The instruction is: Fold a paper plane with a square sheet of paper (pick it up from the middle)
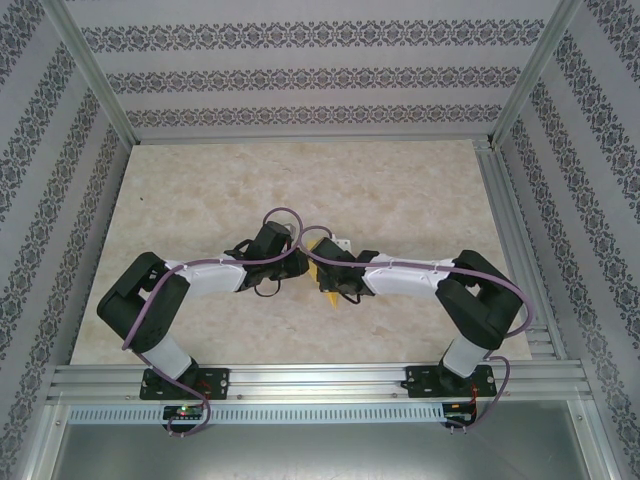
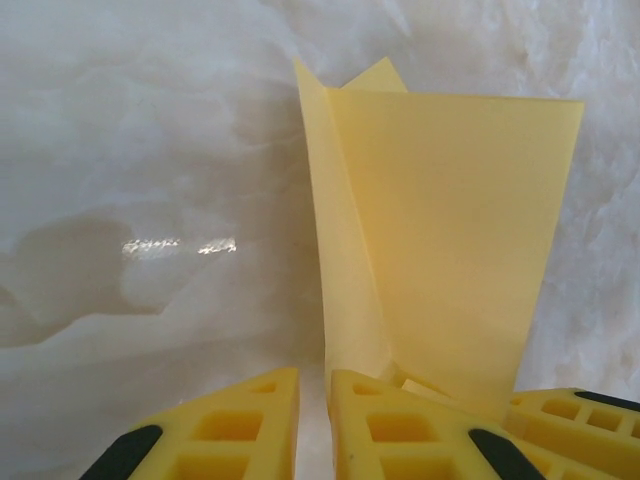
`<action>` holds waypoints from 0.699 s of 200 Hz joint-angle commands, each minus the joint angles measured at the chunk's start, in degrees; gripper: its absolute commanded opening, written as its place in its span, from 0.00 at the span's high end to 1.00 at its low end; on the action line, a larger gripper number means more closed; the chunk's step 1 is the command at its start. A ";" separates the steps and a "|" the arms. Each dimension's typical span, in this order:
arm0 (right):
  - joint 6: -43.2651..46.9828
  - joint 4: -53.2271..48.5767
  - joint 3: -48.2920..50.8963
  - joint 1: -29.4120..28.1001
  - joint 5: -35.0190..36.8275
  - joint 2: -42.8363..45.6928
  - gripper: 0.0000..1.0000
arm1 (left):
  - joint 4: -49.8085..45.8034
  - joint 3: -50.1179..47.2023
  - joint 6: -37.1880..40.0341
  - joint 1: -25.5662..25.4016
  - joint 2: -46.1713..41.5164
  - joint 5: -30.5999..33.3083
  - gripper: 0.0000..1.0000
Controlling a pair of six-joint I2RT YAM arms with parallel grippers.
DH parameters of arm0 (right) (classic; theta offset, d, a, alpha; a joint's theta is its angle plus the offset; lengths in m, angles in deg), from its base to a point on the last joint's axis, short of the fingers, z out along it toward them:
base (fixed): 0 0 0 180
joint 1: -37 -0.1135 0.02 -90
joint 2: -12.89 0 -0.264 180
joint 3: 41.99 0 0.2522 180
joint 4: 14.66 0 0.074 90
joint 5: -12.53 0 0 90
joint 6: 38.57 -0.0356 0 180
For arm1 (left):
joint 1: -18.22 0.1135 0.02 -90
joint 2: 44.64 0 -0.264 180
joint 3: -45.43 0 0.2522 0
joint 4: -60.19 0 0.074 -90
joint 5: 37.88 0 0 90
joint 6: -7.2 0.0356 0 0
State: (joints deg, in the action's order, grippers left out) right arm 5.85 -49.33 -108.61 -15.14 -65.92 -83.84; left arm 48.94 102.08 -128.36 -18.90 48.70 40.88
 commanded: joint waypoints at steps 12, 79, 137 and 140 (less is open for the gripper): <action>-0.74 -0.56 -2.33 -1.02 0.66 -1.83 0.75 | -1.48 -0.18 0.82 0.82 0.12 0.39 0.83; -0.52 -1.55 -3.69 -1.29 0.76 -3.73 0.76 | -3.61 0.70 1.09 0.90 1.76 0.91 0.83; 0.10 -2.22 -4.18 -1.51 1.75 -4.52 0.83 | -4.06 0.05 0.13 1.85 0.65 1.04 0.83; 0.14 -2.31 -4.26 -1.51 1.87 -4.45 0.84 | -4.14 -0.04 0.08 1.91 0.41 1.13 0.83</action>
State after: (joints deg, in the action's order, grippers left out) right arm 5.89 -50.77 -111.28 -15.73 -65.87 -87.27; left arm 45.72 102.08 -128.34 -18.18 50.32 40.88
